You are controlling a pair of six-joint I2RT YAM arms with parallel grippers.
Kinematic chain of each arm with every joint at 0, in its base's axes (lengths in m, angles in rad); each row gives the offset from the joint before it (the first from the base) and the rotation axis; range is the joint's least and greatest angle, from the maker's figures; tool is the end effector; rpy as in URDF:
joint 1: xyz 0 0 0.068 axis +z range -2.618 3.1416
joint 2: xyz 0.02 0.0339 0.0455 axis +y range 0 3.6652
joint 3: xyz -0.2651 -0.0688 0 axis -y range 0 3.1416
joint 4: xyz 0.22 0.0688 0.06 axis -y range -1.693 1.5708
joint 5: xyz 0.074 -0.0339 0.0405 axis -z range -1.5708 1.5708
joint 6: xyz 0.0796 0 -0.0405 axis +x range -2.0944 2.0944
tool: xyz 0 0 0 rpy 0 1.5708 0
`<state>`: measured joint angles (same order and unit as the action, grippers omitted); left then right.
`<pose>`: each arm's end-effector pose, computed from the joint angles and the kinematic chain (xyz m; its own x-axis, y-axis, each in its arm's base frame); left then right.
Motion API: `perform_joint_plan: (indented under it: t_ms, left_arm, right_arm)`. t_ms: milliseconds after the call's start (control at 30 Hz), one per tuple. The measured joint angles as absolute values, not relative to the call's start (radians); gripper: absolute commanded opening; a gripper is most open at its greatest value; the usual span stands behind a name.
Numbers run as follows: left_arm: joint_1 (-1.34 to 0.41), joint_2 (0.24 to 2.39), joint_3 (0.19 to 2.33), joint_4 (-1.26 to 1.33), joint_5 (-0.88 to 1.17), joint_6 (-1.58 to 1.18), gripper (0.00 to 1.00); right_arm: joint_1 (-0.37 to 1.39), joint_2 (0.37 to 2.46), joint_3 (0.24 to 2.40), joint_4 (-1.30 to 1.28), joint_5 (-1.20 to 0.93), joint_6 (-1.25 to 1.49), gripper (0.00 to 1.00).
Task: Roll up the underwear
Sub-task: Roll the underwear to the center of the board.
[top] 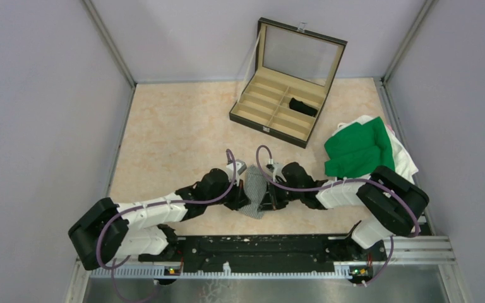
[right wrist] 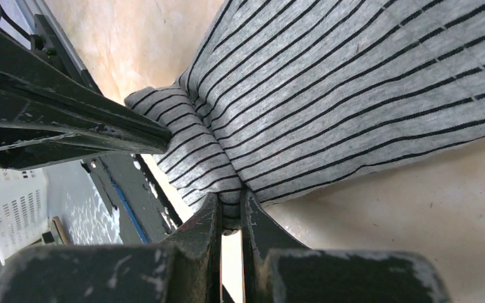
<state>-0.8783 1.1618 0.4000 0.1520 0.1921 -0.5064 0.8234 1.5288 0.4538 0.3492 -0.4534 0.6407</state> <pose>0.1415 -0.1943 0.1612 -0.7347 0.1399 -0.6638 0.5707 0.6565 -0.4932 0.1615 0.2255 0.1168 -0.8889 -0.1687 -0.4258 -0.4374 0.5882 0.6802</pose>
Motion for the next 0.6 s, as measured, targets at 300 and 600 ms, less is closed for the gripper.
perform_joint_plan:
  t_ms: [300,600]
  left_arm:
    - [-0.877,1.227,0.365,0.261,0.178,-0.510,0.00]
    - [-0.878,1.295,0.347,0.352,0.148,-0.530,0.00]
  right_arm:
    - [0.822,1.528,0.461,0.334,-0.454,0.640,0.12]
    - [0.822,1.506,0.468,0.298,-0.431,0.637,0.24]
